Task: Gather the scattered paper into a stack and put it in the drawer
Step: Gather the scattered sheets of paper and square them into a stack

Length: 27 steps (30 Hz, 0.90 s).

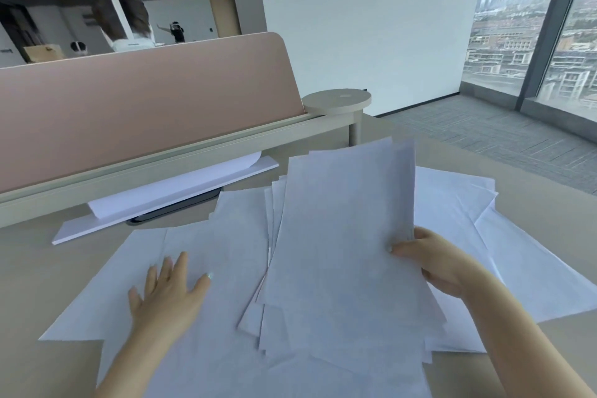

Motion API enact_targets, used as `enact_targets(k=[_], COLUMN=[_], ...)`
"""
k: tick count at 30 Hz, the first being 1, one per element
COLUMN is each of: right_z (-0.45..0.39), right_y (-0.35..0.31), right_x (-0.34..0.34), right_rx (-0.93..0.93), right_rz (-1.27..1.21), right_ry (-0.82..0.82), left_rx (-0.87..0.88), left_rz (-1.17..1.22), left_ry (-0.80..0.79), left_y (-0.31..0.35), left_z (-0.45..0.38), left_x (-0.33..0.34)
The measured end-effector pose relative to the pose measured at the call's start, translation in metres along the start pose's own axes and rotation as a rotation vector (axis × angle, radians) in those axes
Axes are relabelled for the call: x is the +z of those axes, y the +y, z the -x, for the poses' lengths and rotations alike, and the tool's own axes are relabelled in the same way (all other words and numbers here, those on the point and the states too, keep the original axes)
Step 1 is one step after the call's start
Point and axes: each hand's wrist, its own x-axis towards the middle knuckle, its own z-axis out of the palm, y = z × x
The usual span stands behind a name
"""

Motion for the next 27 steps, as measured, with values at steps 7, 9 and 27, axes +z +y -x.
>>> enact_targets(k=[7, 9, 27], right_z=[-0.002, 0.0, 0.018], right_y=[0.004, 0.004, 0.0], right_x=[0.015, 0.018, 0.048], right_rx=[0.108, 0.105, -0.121], right_rz=[0.085, 0.113, -0.096], right_ry=[0.08, 0.062, 0.087], left_rx=[0.188, 0.225, 0.171], left_rz=[0.145, 0.388, 1.128], left_ry=[-0.008, -0.035, -0.013], left_y=[0.003, 0.015, 0.01], left_z=[0.018, 0.026, 0.03], left_x=[0.015, 0.014, -0.005])
